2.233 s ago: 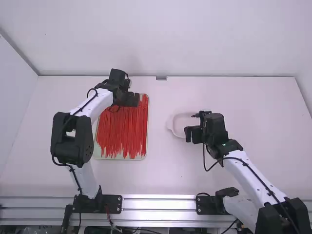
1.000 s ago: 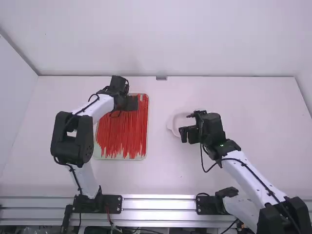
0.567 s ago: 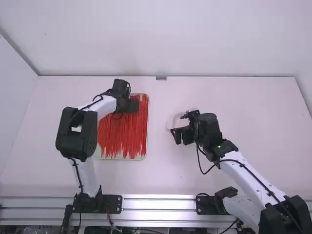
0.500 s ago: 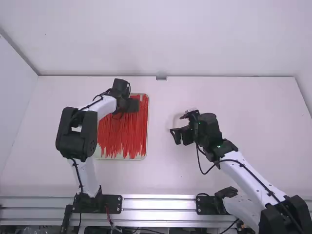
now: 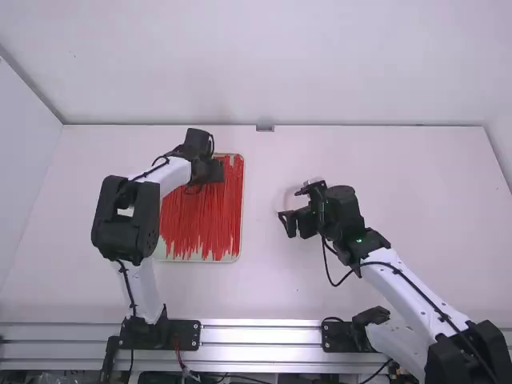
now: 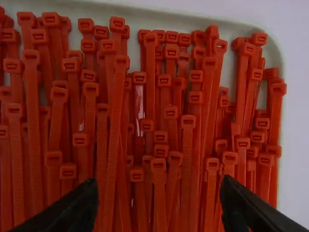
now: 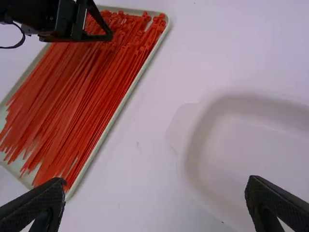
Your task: Fasten the cable tie
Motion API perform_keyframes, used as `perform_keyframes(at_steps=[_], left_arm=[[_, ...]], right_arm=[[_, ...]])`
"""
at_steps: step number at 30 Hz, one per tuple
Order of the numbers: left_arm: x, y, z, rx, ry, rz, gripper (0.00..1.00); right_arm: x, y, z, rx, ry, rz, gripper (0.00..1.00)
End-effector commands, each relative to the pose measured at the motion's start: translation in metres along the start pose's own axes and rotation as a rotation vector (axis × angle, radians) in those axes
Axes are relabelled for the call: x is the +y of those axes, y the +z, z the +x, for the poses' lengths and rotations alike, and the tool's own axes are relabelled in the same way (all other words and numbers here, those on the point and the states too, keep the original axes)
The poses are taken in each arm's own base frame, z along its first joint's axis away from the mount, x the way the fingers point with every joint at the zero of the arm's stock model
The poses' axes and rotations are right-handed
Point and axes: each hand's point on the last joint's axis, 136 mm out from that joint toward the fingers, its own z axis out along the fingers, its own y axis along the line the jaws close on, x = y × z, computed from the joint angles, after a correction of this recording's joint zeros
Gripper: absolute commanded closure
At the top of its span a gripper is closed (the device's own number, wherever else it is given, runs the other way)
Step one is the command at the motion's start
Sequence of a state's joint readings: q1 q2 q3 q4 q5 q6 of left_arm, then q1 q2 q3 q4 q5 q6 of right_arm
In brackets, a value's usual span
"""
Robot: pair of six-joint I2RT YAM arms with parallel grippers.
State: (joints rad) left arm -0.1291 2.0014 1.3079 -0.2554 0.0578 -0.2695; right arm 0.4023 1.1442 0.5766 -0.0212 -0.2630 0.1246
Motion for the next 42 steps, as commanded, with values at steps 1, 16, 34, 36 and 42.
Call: perform_keyframes(at_steps=[1,16,34,36,42], left_arm=[[0.003,0.004,0.006,0.014,-0.01,-0.015,0.39],[0.012,0.027,0.016,0.038,-0.056,-0.049,0.56],[0.016,0.022,0.005,0.035,-0.055,-0.092,0.68],[0.015,0.018,0.002,0.045,-0.055,-0.095,0.68],[0.012,0.013,-0.001,0.059,-0.056,-0.094,0.68]], right_arm=[[0.005,-0.001,-0.013,-0.021,-0.008,-0.012,0.0],[0.004,-0.001,-0.01,-0.01,-0.008,-0.011,0.0],[0.004,-0.001,-0.011,-0.015,-0.009,-0.007,0.0],[0.004,-0.001,-0.012,-0.018,-0.01,-0.008,0.0],[0.004,-0.001,-0.012,-0.018,-0.01,-0.008,0.0]])
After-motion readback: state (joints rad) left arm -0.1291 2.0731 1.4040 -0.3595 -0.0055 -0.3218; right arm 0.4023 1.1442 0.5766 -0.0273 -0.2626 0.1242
